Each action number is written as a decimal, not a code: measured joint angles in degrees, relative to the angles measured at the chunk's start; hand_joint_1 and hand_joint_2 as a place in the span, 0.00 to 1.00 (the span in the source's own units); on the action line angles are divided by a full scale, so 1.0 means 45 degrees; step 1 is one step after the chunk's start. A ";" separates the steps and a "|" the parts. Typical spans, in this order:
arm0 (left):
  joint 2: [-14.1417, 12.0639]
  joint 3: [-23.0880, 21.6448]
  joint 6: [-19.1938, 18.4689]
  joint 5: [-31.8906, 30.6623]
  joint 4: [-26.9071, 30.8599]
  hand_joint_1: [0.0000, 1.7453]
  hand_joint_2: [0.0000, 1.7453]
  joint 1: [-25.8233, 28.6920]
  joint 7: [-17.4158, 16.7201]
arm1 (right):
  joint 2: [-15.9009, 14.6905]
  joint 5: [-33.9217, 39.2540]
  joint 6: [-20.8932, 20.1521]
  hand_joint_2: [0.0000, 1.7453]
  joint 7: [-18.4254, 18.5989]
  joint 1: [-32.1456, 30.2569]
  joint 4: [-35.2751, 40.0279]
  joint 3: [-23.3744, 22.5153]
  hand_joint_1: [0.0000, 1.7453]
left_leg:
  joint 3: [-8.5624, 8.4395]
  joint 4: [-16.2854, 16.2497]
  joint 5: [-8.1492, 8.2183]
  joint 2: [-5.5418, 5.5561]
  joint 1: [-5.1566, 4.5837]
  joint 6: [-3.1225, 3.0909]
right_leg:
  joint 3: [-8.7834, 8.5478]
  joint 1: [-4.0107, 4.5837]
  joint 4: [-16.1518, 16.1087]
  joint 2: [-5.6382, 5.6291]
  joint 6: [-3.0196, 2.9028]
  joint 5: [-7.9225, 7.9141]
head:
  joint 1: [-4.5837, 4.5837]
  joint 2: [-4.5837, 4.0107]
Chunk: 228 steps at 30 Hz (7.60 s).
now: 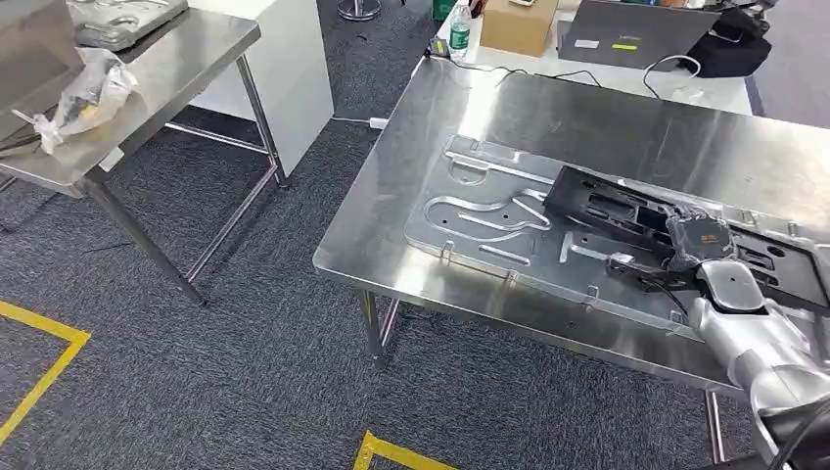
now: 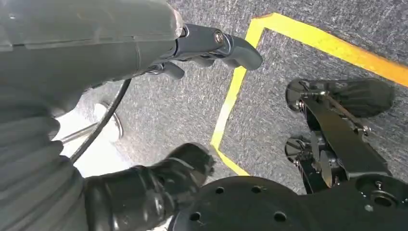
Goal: Take the parts from the cabinet and place them on the table.
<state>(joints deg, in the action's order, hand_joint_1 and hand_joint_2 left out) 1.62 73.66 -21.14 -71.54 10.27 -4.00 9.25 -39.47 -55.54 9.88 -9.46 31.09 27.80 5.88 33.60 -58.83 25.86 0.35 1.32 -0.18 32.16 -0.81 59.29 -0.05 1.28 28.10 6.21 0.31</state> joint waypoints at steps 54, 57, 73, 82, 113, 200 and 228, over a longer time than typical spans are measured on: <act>0.0204 0.0593 0.0428 0.0171 0.0019 0.00 0.00 0.0195 -0.0379 | -0.0359 0.2463 -0.0956 1.00 -0.1215 -0.5259 1.6087 0.2516 0.00 | 0.1057 -0.0094 -0.0783 0.0898 0.0464 0.0720 | -0.0292 -0.0537 0.0246 -0.0219 0.0002 0.0395 | -0.0039 0.0000; 0.0204 0.0593 0.0578 0.0137 0.0019 0.00 0.00 0.0149 -0.0486 | -0.0320 0.2162 -0.0603 1.00 -0.1162 -0.5847 1.6393 0.2657 0.00 | 0.1801 -0.2515 0.1314 0.0046 0.0327 0.0518 | 0.0112 -0.0219 0.0239 0.0267 -0.0419 0.0104 | -0.0049 0.0000; 0.0156 0.0607 0.0675 0.0166 0.0053 0.00 0.00 0.0046 -0.0568 | -0.0102 0.1783 -0.0286 1.00 -0.1045 -0.6742 1.6985 0.3322 0.00 | -0.0588 0.0831 -0.0171 -0.0224 -0.0455 -0.0858 | 0.1384 0.0025 0.2589 0.0109 0.0000 0.1718 | -0.0068 -0.0010; 0.0199 0.0612 0.0690 0.0185 0.0053 0.00 0.00 0.0112 -0.0568 | -0.0092 0.1588 -0.0209 1.00 -0.1031 -0.6806 1.7014 0.3356 0.00 | 0.1103 0.0076 -0.1249 0.1243 -0.0300 -0.0182 | -0.1202 -0.0064 -0.0159 -0.0881 -0.0091 0.0992 | -0.0092 0.0000; 0.0442 0.0894 0.1603 0.0064 0.0049 0.00 0.00 0.0193 -0.0554 | 0.6617 0.8283 0.3500 1.00 -0.2613 -0.7973 -0.0780 0.2496 0.00 | 0.0489 0.0060 -0.0456 0.1201 -0.0319 -0.0081 | -0.1283 -0.0025 -0.0250 -0.0589 -0.0247 0.1080 | -0.0087 -0.0010; 0.0884 0.0986 0.1987 0.0127 0.0049 0.00 0.00 0.0202 -0.0340 | 0.9039 0.9579 -0.0228 1.00 -0.1128 -0.7146 -0.4177 0.0243 0.00 | -0.0323 -0.0261 0.0230 -0.0475 -0.0045 0.0345 | -0.0489 0.0049 -0.0218 0.0547 -0.0601 0.0224 | -0.0053 -0.0010; 0.0889 0.0986 0.1996 0.0132 0.0049 0.00 0.00 0.0167 -0.0374 | 0.9180 0.9341 -0.0189 1.00 -0.1235 -0.7132 -0.4202 0.0374 0.00 | 0.1395 -0.3245 0.1598 -0.0009 -0.0069 0.0338 | -0.0430 0.0092 -0.0382 0.0751 -0.0765 0.0109 | -0.0078 -0.0010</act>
<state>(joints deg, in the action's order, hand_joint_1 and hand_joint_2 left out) 5.62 78.09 -12.15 -70.95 10.49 -3.25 7.56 1.84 -13.51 9.03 -15.02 -1.01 8.90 7.56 39.88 -73.43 33.05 0.31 1.01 1.34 30.23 -0.39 57.57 3.33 -2.17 28.59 5.86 0.26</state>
